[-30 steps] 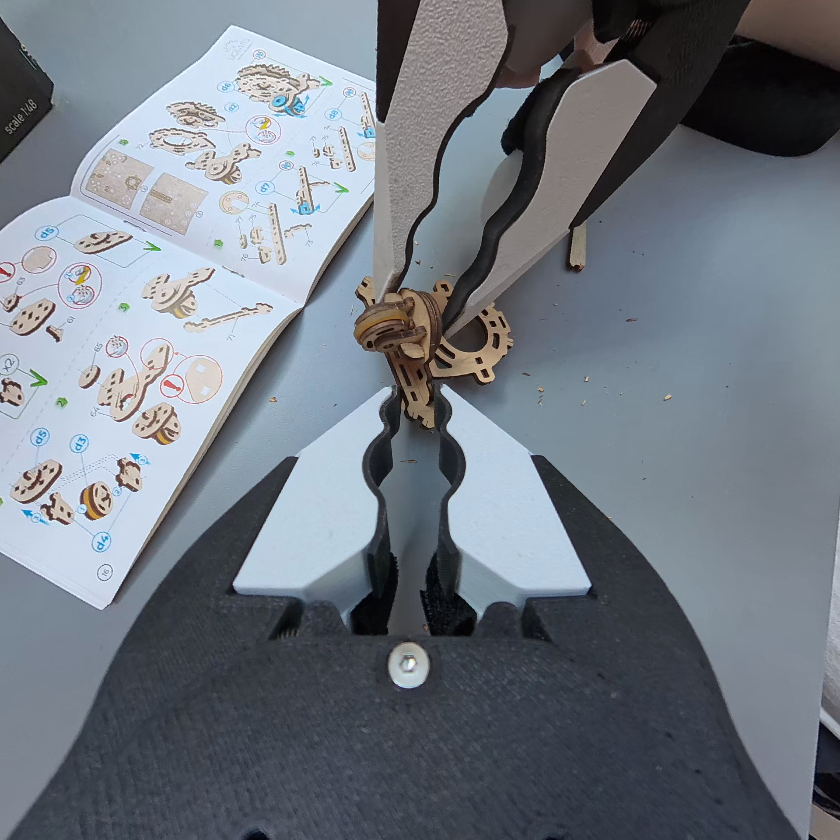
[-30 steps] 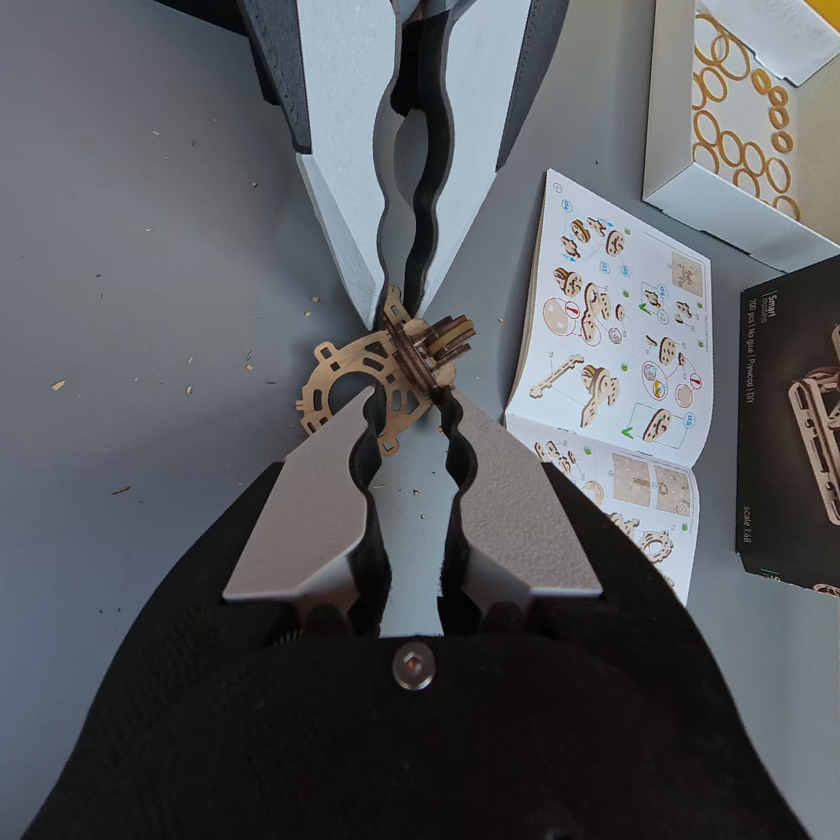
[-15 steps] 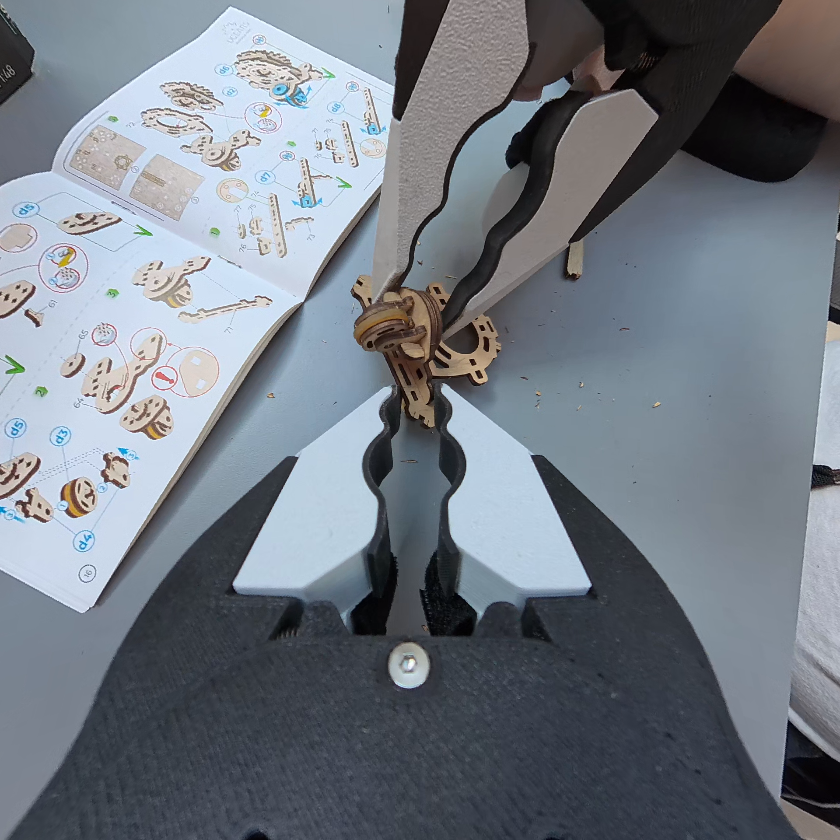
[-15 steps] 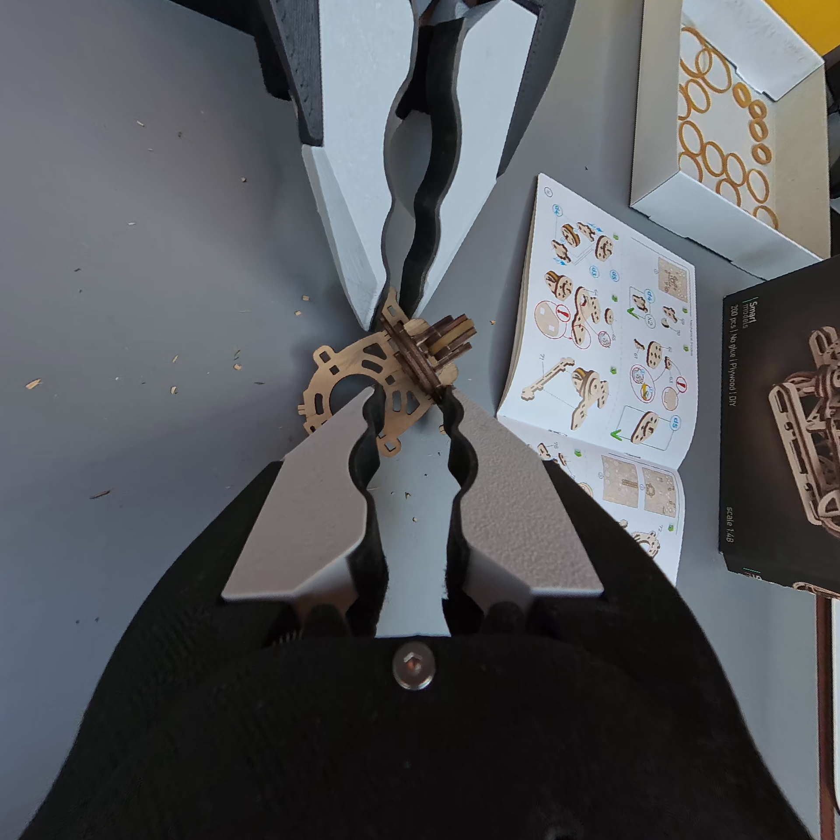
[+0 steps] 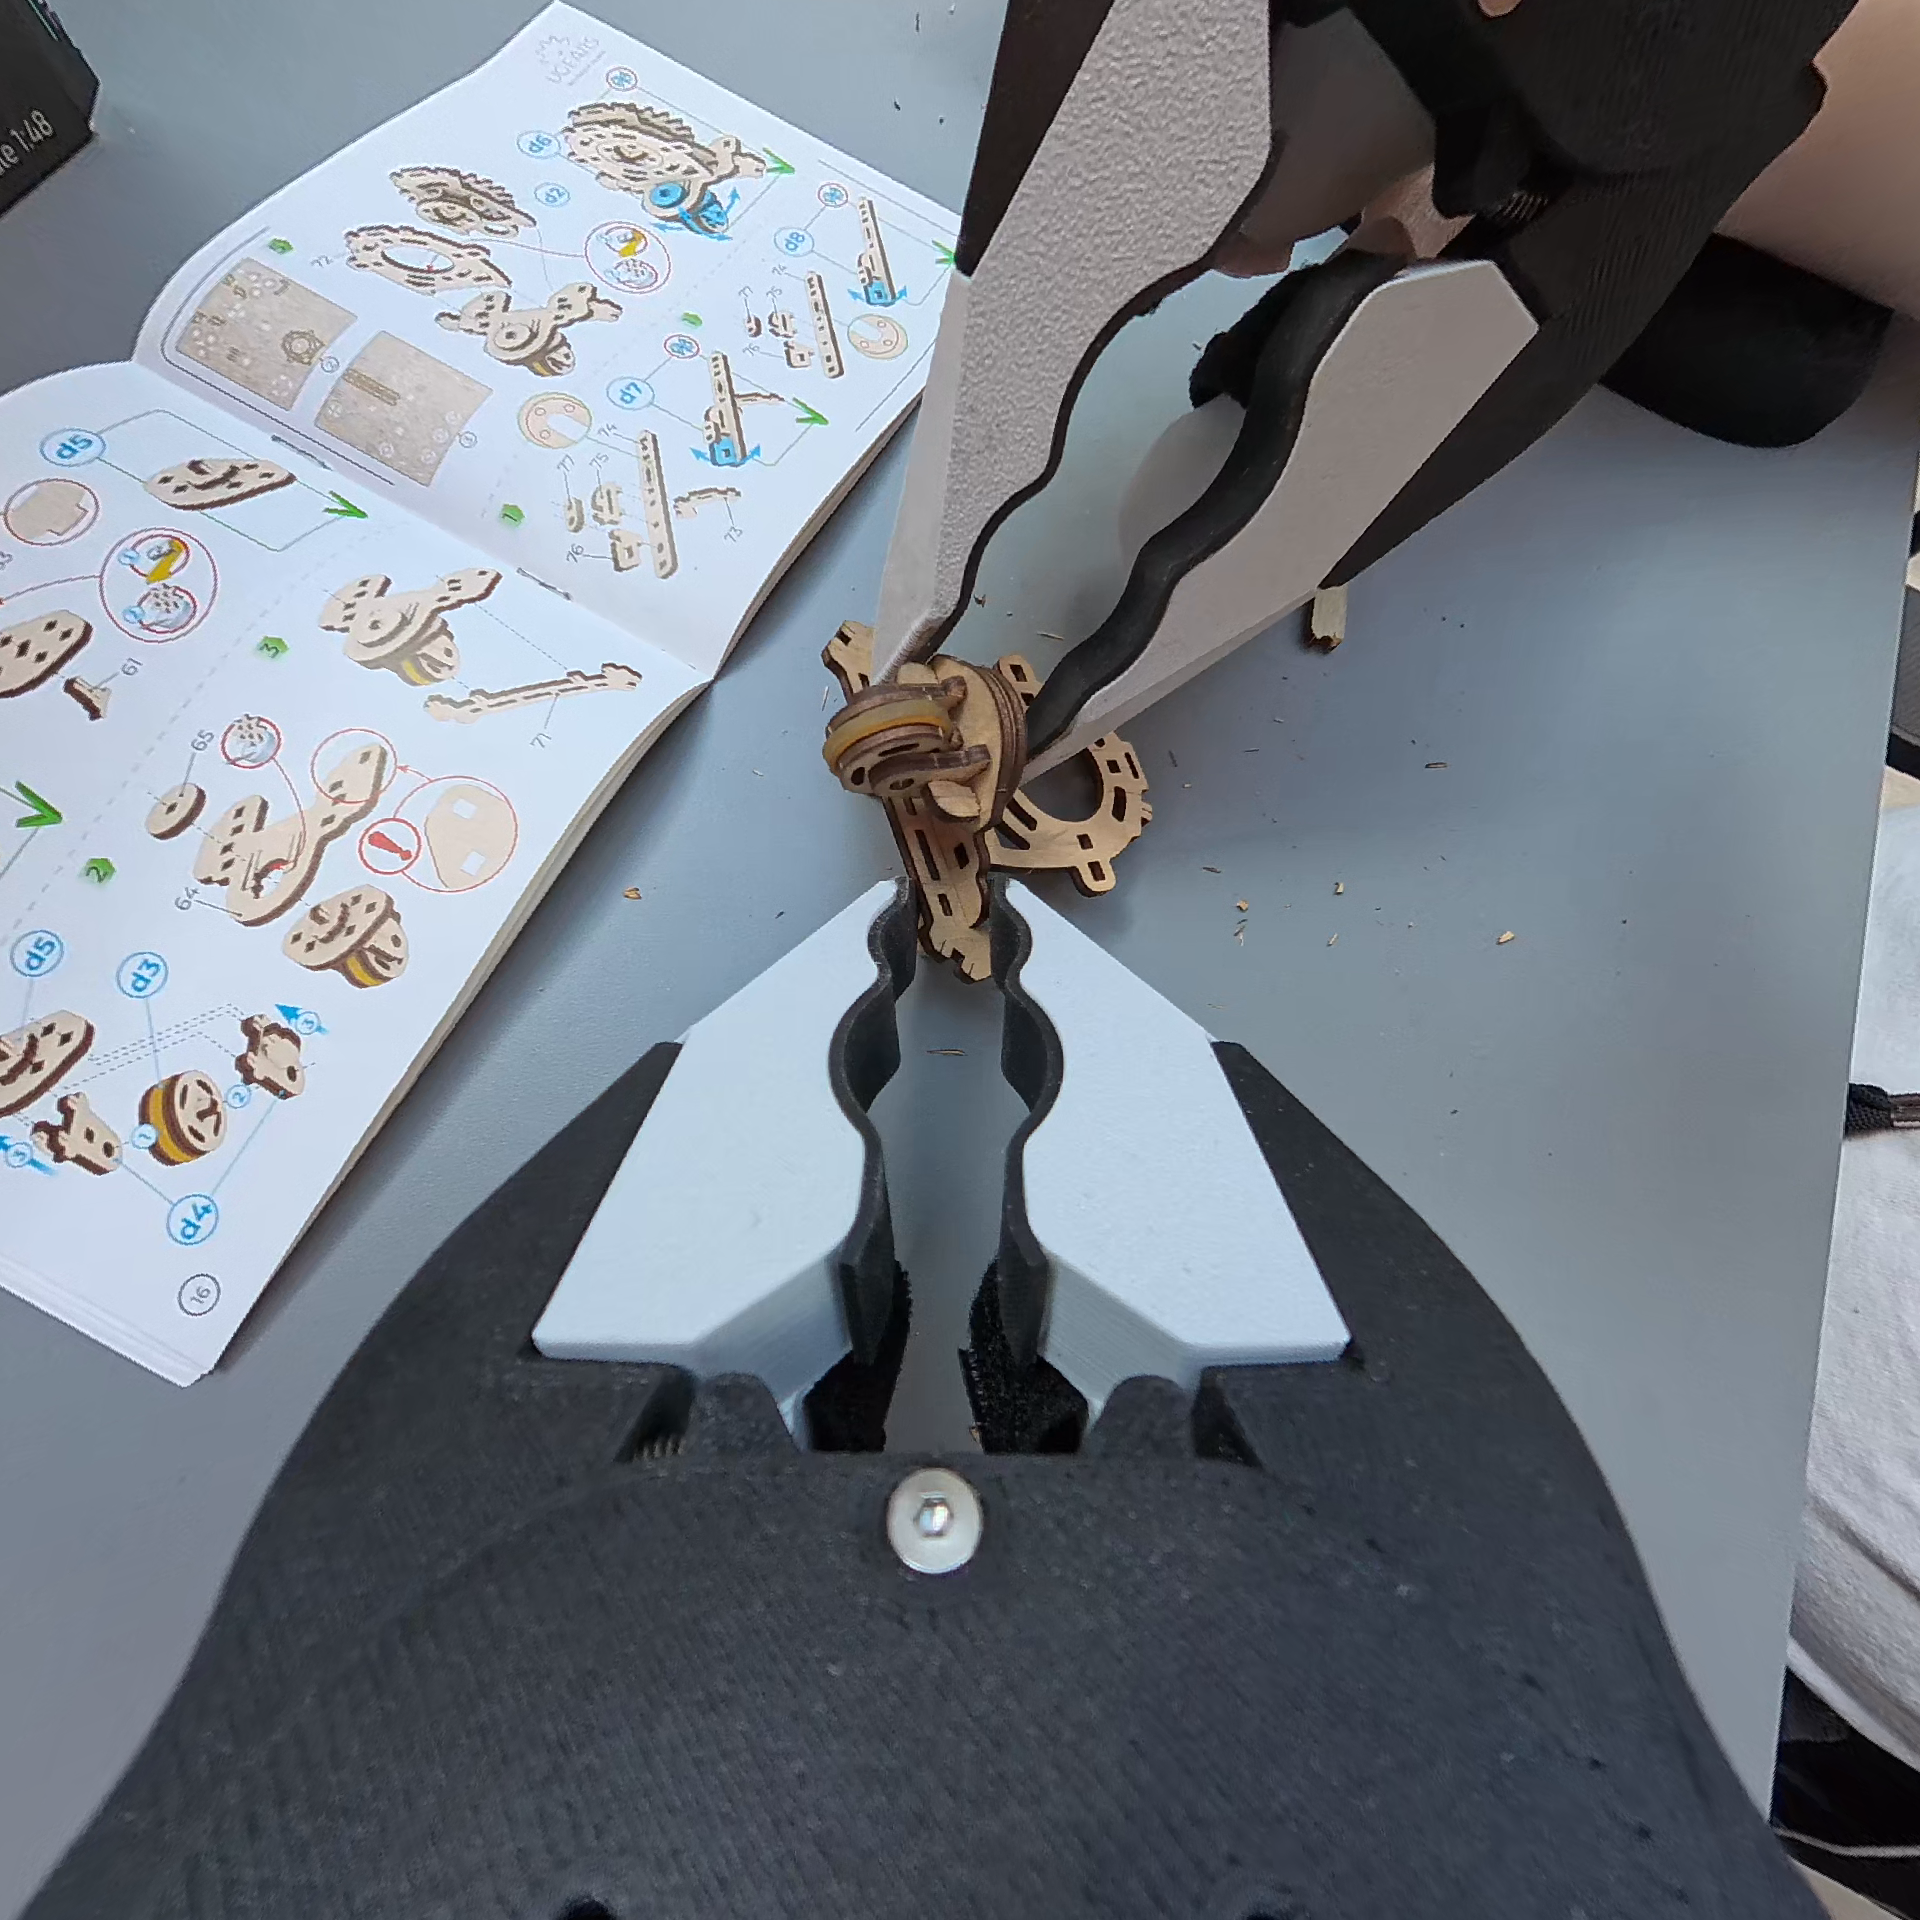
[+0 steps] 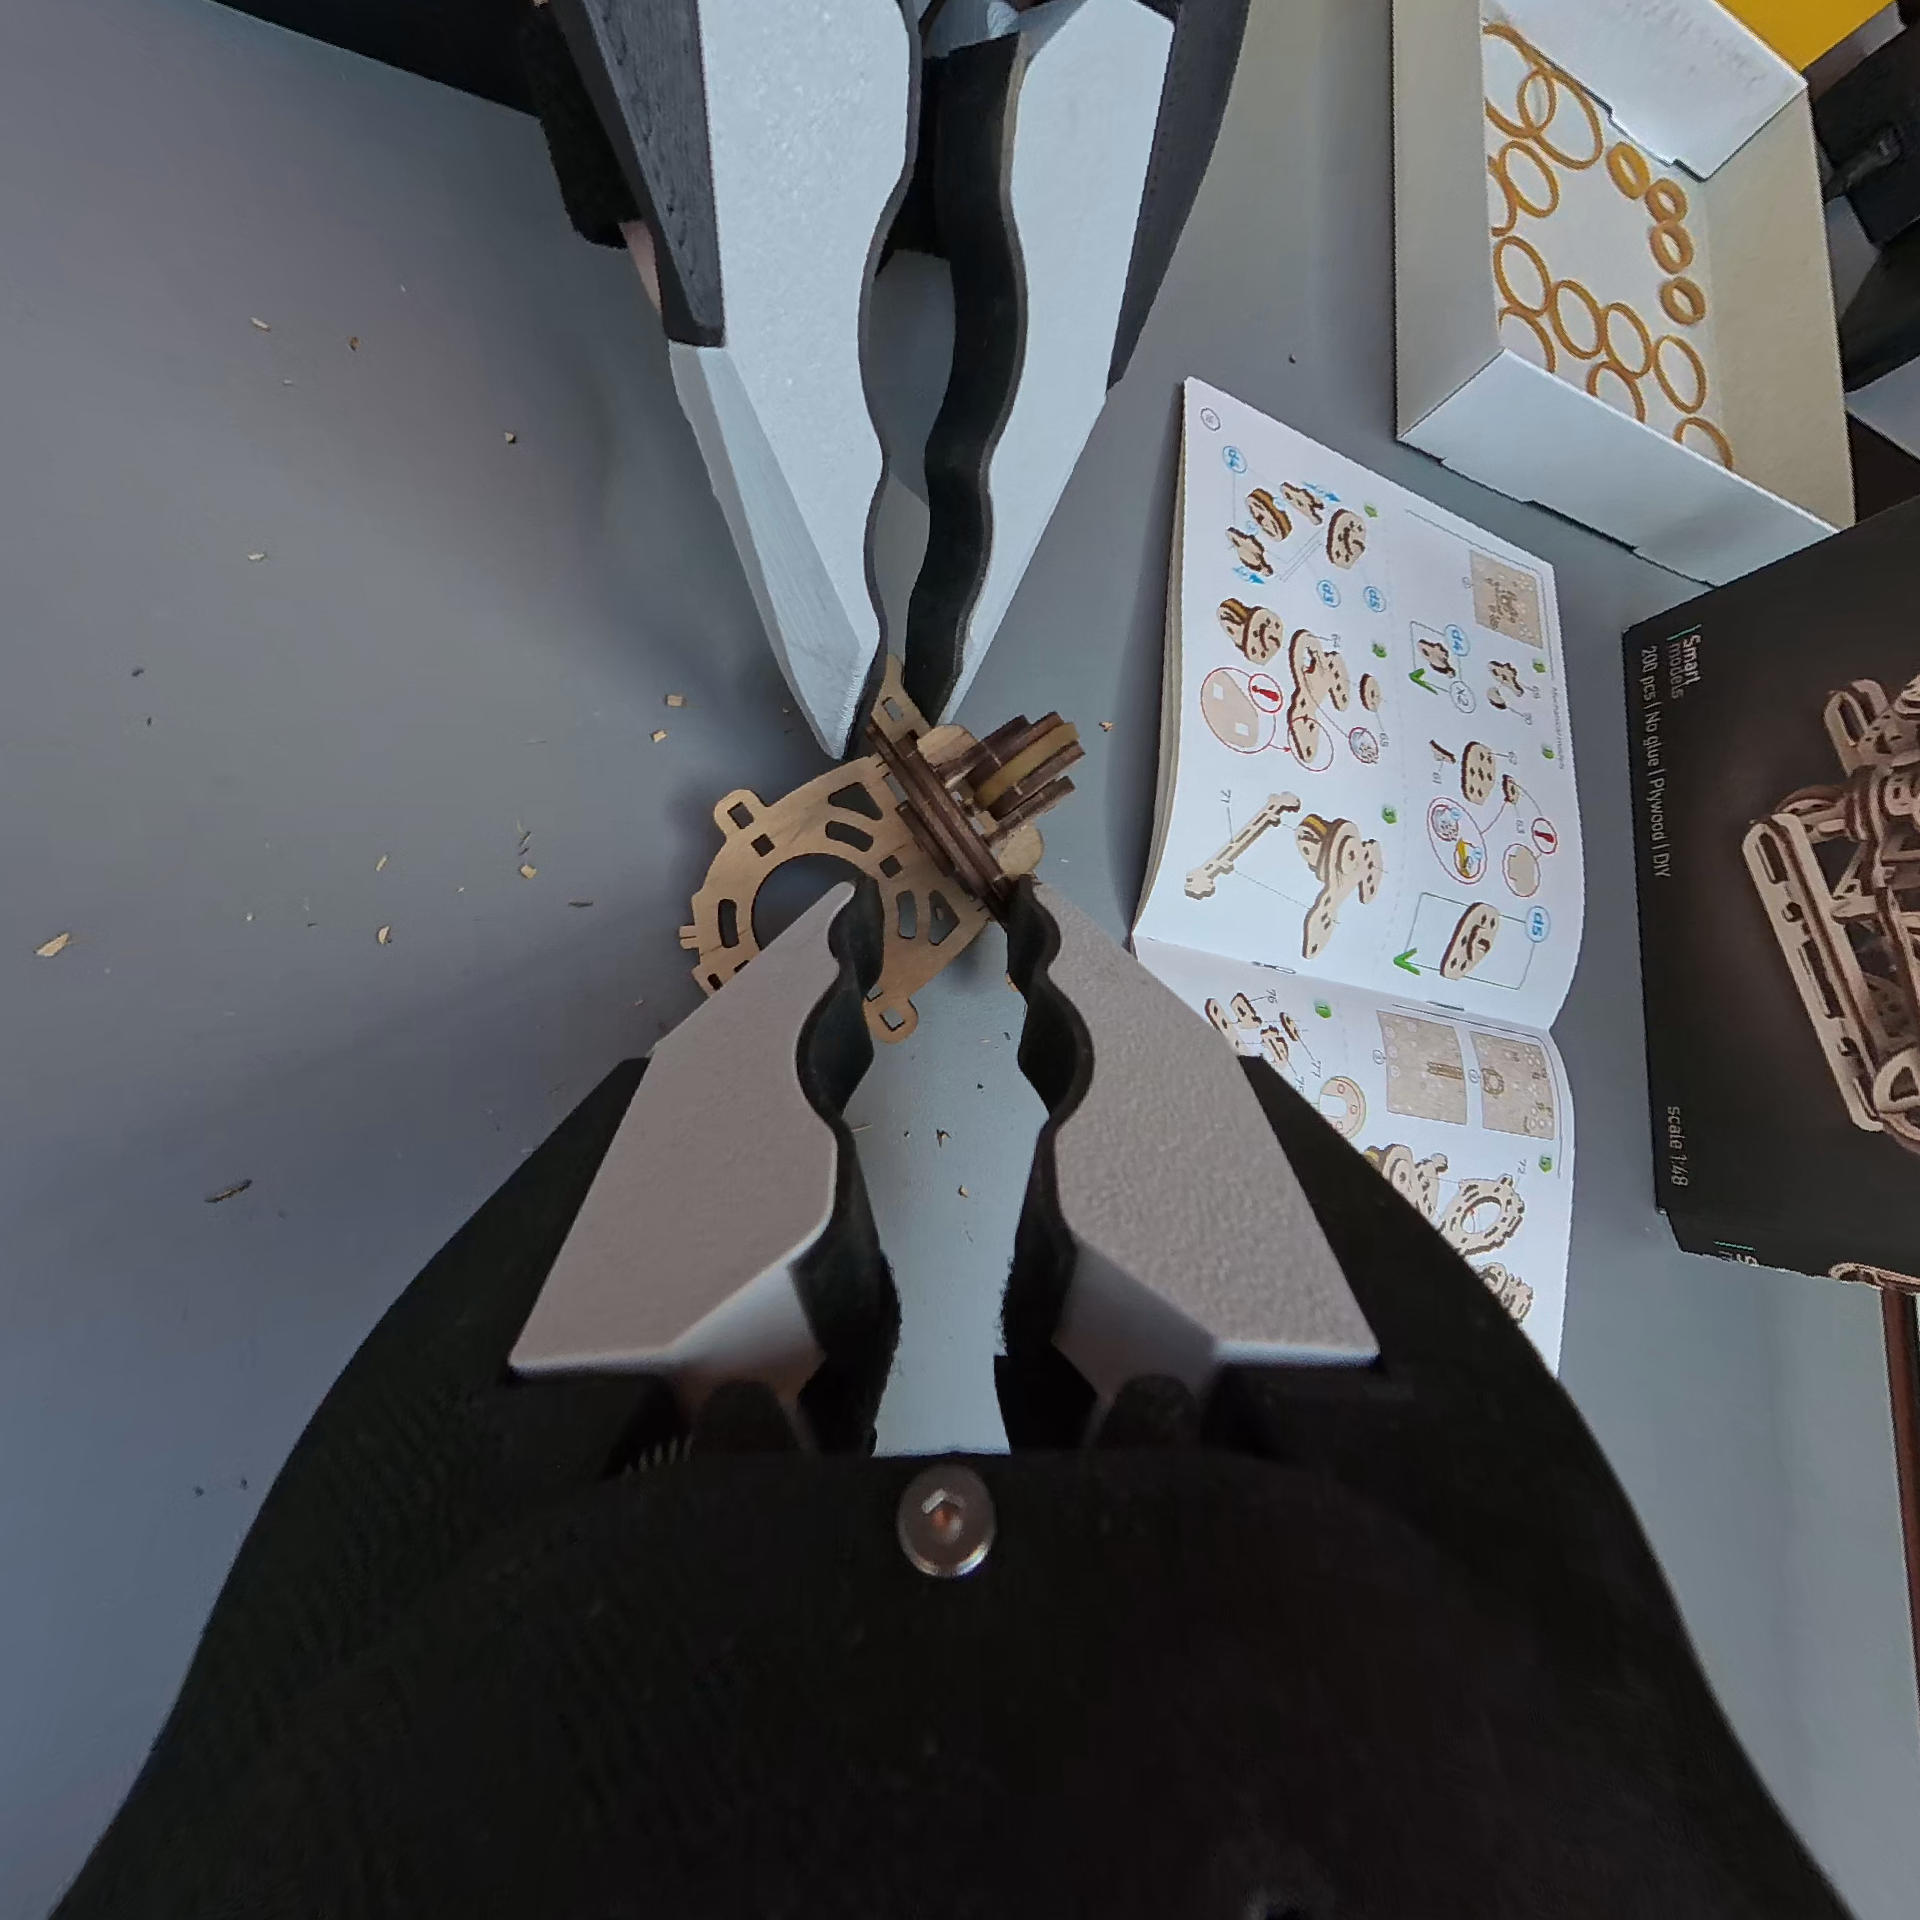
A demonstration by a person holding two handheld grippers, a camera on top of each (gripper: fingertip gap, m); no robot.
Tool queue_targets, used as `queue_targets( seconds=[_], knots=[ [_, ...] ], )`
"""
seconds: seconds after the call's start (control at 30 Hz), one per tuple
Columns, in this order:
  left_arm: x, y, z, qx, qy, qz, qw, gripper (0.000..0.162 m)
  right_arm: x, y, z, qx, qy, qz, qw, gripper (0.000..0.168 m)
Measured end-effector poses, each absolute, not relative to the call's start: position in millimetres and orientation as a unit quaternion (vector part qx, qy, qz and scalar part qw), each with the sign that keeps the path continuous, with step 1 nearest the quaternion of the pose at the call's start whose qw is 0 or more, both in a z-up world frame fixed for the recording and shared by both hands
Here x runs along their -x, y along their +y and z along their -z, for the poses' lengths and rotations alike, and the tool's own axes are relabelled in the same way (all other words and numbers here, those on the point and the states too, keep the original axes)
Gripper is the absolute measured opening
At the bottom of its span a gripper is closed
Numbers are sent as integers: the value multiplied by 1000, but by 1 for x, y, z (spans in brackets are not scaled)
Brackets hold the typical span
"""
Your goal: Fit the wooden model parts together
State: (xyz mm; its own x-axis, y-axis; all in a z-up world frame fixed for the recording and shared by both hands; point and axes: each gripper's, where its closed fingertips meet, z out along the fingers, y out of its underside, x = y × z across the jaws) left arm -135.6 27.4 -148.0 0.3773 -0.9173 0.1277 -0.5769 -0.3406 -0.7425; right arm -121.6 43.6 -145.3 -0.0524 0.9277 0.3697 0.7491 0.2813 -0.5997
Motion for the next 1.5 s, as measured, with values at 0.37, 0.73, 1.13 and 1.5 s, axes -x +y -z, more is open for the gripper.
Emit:
queue_targets(
  seconds=[0.37, 0.73, 1.13, 1.5],
  knots=[
    [136, 28, 148, 775, 477, 283, 303, 11, 122, 44, 146, 597, -705, -122, 364, 23],
    [136, 29, 148, 775, 477, 282, 303, 11, 122, 44, 145, 581, -714, -123, 370, 25],
    [137, 29, 148, 781, 462, 310, 285, 11, 122, 47, 145, 559, -726, -92, 391, 26],
    [137, 29, 147, 785, 447, 332, 270, 11, 123, 49, 145, 573, -717, -110, 381, 24]
  ],
)
